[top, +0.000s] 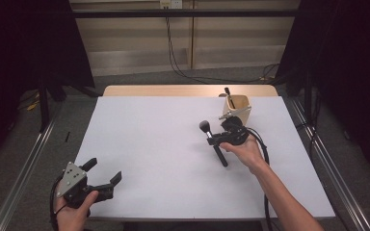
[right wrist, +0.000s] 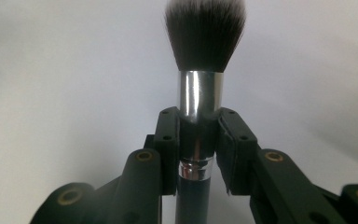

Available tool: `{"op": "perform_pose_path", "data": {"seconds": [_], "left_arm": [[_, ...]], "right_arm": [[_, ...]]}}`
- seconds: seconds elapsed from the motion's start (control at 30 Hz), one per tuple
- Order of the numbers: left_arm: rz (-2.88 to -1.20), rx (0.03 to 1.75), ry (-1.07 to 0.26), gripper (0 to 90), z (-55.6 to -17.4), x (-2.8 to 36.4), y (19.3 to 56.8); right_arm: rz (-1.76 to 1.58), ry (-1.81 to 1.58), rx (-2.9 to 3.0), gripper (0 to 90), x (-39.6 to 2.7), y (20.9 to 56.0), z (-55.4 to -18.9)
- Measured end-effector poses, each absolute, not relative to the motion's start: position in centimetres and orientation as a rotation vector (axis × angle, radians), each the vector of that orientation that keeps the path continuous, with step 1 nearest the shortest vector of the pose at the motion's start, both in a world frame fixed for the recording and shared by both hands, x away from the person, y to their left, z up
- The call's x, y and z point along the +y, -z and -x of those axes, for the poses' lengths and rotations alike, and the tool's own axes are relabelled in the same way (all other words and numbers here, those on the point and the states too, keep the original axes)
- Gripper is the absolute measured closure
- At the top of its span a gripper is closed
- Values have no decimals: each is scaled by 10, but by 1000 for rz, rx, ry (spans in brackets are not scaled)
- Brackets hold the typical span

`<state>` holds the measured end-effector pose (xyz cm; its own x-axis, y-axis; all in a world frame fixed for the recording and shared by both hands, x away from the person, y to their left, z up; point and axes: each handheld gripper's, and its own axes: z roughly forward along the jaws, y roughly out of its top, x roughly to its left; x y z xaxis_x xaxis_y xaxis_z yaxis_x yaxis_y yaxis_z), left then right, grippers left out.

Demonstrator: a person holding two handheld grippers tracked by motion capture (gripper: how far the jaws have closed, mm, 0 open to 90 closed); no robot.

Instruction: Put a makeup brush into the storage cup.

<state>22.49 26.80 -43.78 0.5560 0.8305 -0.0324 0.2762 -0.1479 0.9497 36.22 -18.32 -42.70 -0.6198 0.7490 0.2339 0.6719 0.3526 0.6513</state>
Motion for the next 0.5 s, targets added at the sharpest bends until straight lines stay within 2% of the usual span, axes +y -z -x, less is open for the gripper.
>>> {"op": "perform_pose_path", "data": {"seconds": [0.5], "left_arm": [[-1694, 942, -638, 33, -225, 268, 438]], "right_arm": [[-1282, -1302, 2336, 721, -196, 427, -345]]}}
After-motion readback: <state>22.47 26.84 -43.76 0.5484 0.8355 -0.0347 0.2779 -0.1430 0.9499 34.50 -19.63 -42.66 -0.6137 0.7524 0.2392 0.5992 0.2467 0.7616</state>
